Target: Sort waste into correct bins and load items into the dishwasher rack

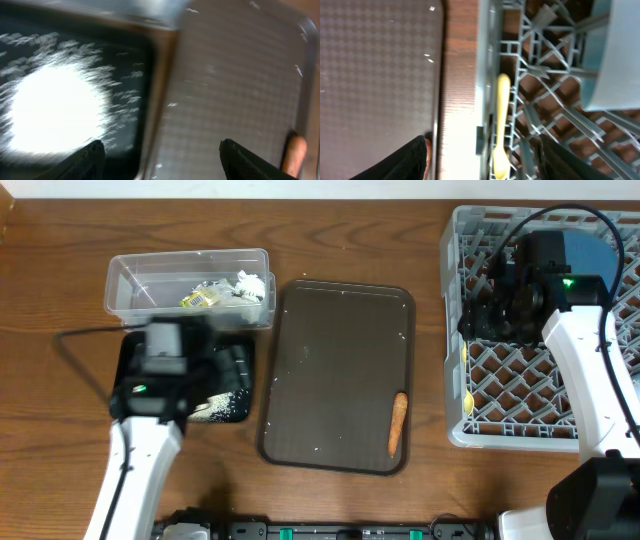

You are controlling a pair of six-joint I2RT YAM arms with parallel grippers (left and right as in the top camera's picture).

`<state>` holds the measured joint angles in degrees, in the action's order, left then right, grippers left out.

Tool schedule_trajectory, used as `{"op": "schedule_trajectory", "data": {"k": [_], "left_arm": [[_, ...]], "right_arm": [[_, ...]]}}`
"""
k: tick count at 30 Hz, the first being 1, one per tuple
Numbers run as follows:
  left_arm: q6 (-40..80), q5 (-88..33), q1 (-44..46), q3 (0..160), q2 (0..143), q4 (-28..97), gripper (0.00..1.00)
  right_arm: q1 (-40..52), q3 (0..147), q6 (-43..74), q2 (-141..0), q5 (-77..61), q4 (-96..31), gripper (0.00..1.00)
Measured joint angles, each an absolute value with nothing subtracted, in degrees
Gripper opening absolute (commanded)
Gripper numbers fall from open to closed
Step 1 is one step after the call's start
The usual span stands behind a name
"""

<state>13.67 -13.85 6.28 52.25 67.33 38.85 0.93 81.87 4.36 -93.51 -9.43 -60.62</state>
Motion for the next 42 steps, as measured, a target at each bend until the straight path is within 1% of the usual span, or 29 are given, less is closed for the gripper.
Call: {"op": "schedule_trajectory", "data": {"k": [5, 9, 11, 15, 18, 28, 42], "left_arm": [[13.47, -14.50, 20.43, 52.58, 74.89, 30.85, 0.76], [13.52, -14.85, 30.65, 54.68, 82.04, 29.02, 0.76], [13.76, -15.35, 34.54, 56.36, 85.41, 27.99, 0.76], [16.14, -16.62, 40.12, 58.48, 90.94, 20.27, 0.76], [18.46, -16.82, 41.95, 58.83, 93.89, 16.05, 0.76], [21.04, -16.78, 44.82, 58.85, 101.69, 12.86, 0.75], [21.02, -15.86, 49.34, 58.85, 102.54, 11.22, 0.76]], "right_arm": [[0.93, 81.87, 3.42, -93.51, -11.31, -60.62, 0.69], [0.93, 81.87, 2.87, -93.51, -11.94, -60.95, 0.69], [0.93, 81.87, 2.70, -93.51, -12.08, -60.99, 0.69], [0.93, 81.87, 2.48, -93.51, -12.12, -60.99, 0.69], [0.93, 81.87, 2.46, -93.51, -12.21, -61.04, 0.69], [0.93, 81.87, 2.33, -93.51, -12.23, -60.97, 0.69], [0.93, 81.87, 2.33, -93.51, -12.23, -60.97, 0.70]]}}
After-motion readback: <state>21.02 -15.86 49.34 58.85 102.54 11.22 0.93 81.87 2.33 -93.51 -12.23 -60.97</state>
